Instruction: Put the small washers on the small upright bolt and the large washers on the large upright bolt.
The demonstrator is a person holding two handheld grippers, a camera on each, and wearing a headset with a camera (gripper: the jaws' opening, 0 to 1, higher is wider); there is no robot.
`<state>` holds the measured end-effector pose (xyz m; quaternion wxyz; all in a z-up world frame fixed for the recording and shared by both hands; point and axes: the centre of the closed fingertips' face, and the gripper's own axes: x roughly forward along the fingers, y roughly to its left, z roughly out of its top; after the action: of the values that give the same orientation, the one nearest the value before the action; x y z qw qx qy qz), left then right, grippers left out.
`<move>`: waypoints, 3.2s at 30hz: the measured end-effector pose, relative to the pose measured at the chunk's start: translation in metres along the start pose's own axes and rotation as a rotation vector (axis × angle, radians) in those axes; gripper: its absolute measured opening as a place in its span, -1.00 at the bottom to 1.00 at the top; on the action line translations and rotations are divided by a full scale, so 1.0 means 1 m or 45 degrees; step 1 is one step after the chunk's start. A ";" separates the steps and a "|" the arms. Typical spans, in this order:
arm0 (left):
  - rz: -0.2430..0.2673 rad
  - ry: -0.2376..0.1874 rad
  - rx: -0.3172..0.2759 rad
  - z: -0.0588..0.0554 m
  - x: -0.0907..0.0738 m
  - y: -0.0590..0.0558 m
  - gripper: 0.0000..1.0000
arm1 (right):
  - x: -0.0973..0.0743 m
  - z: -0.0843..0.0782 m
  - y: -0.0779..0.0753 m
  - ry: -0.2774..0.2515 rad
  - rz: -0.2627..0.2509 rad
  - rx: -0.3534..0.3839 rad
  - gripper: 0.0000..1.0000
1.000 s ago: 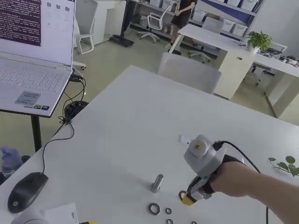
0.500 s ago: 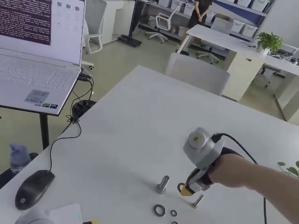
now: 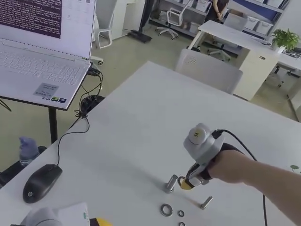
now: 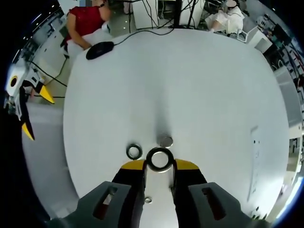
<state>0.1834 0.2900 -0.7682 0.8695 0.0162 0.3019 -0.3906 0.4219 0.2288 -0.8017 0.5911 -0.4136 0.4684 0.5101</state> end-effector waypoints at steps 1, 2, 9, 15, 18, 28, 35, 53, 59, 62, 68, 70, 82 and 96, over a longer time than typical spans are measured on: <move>0.000 0.004 0.003 0.000 0.000 0.001 0.34 | 0.001 0.002 0.000 -0.002 0.004 -0.001 -0.57; 0.000 0.005 0.004 0.000 0.000 0.001 0.34 | 0.002 0.004 0.001 -0.003 0.008 -0.006 -0.57; 0.006 0.010 -0.007 0.000 -0.001 0.005 0.32 | 0.009 0.013 -0.006 -0.014 -0.011 -0.024 -0.57; -0.009 -0.033 -0.090 0.004 -0.002 0.004 0.32 | 0.015 0.016 -0.007 -0.008 -0.003 -0.026 -0.57; -0.002 -0.044 -0.088 0.009 -0.005 0.008 0.32 | 0.018 0.017 -0.009 0.001 -0.004 -0.037 -0.57; 0.015 -0.036 -0.060 0.008 -0.001 0.011 0.34 | 0.024 0.013 -0.011 0.025 0.014 -0.029 -0.57; -0.003 -0.028 -0.066 0.009 0.002 0.008 0.32 | 0.028 0.013 -0.011 0.029 0.000 -0.059 -0.57; 0.014 -0.045 -0.075 0.013 -0.002 0.011 0.29 | 0.047 0.006 -0.012 0.060 -0.004 -0.068 -0.56; 0.021 -0.060 -0.069 0.017 -0.005 0.013 0.30 | 0.055 0.005 -0.011 0.070 -0.012 -0.069 -0.56; 0.020 -0.067 -0.068 0.019 -0.005 0.011 0.30 | 0.059 0.004 -0.012 0.074 -0.015 -0.064 -0.56; 0.047 -0.084 -0.067 0.018 -0.004 0.014 0.36 | 0.064 0.002 -0.011 0.080 -0.016 -0.062 -0.56; 0.080 -0.100 -0.057 0.020 -0.005 0.018 0.42 | 0.065 0.002 -0.011 0.079 -0.016 -0.061 -0.56; 0.260 -0.073 0.001 0.006 -0.004 0.048 0.62 | 0.071 0.001 -0.011 0.075 -0.022 -0.069 -0.56; 0.265 -0.068 0.023 0.000 0.000 0.048 0.85 | 0.071 0.003 -0.009 0.080 -0.016 -0.083 -0.55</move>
<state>0.2164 0.3228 -0.7784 0.9130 0.0448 0.2717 -0.3011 0.4345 0.2457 -0.8707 0.5656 -0.4514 0.4673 0.5079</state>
